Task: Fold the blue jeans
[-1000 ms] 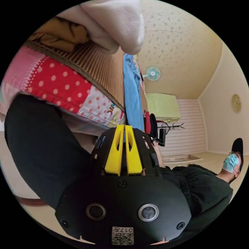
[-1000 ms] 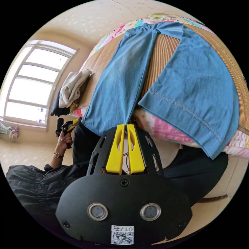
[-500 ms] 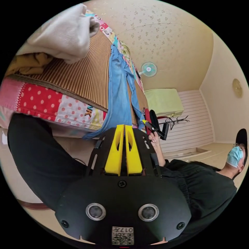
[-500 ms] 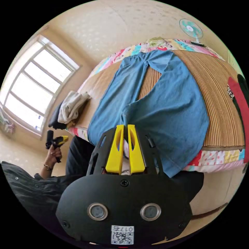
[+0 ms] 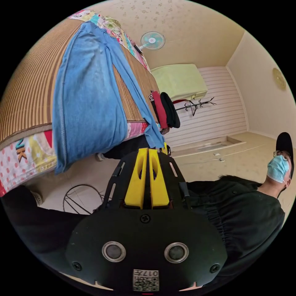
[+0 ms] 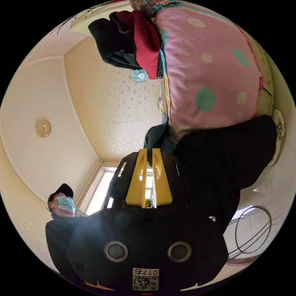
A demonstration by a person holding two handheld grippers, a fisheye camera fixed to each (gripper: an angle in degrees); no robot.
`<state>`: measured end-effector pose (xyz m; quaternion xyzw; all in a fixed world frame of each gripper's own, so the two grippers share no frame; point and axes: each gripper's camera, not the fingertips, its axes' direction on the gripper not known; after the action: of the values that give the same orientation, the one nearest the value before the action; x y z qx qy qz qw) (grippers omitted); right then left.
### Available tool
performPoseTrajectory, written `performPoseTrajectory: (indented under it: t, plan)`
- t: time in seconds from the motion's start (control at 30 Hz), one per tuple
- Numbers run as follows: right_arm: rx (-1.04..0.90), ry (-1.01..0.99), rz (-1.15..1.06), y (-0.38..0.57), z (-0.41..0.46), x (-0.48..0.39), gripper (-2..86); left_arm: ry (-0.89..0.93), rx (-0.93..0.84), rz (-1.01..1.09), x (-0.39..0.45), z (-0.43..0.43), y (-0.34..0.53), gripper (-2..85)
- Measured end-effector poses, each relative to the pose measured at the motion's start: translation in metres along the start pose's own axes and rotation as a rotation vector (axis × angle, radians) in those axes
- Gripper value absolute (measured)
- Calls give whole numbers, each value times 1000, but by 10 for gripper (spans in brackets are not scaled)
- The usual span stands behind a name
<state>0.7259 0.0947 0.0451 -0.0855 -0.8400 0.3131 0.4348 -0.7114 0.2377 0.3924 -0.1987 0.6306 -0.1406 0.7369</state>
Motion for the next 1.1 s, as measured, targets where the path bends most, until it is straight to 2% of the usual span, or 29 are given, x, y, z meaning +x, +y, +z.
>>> performPoseTrajectory:
  t: [0.13, 0.27, 0.4, 0.53, 0.63, 0.7, 0.77, 0.93, 1.03, 1.1]
  plan:
    - [-115, -19, -135, 8, 24, -41, 31, 37, -119, 93, 39, 45, -22, 57]
    - [-369, -17, -349, 35, 85, -106, 31, 108, -175, 177, 100, 87, -51, 153]
    - [-657, 132, -498, 89, 153, -138, 31, 194, -174, 185, 131, 118, -59, 170]
    - [-815, 187, -466, 127, 187, -116, 33, 178, -198, 154, 124, 134, -46, 149]
    - [-953, 279, -480, 156, 206, -94, 35, 183, -171, 133, 109, 130, -24, 63]
    - [-1174, 295, -521, 171, 225, -86, 39, 110, -202, 147, 100, 124, -6, 14]
    - [-1280, 363, -564, 167, 240, -84, 45, 115, -173, 145, 95, 112, 9, 4]
    - [-1156, 666, -617, 103, 332, -77, 107, 39, -106, 156, 91, 84, 41, -3]
    - [-1072, 810, -626, 60, 421, -41, 131, 35, -98, 169, 91, 79, 53, -3]
    - [-959, 984, -624, 31, 491, 6, 137, 59, -112, 184, 91, 78, 57, -3]
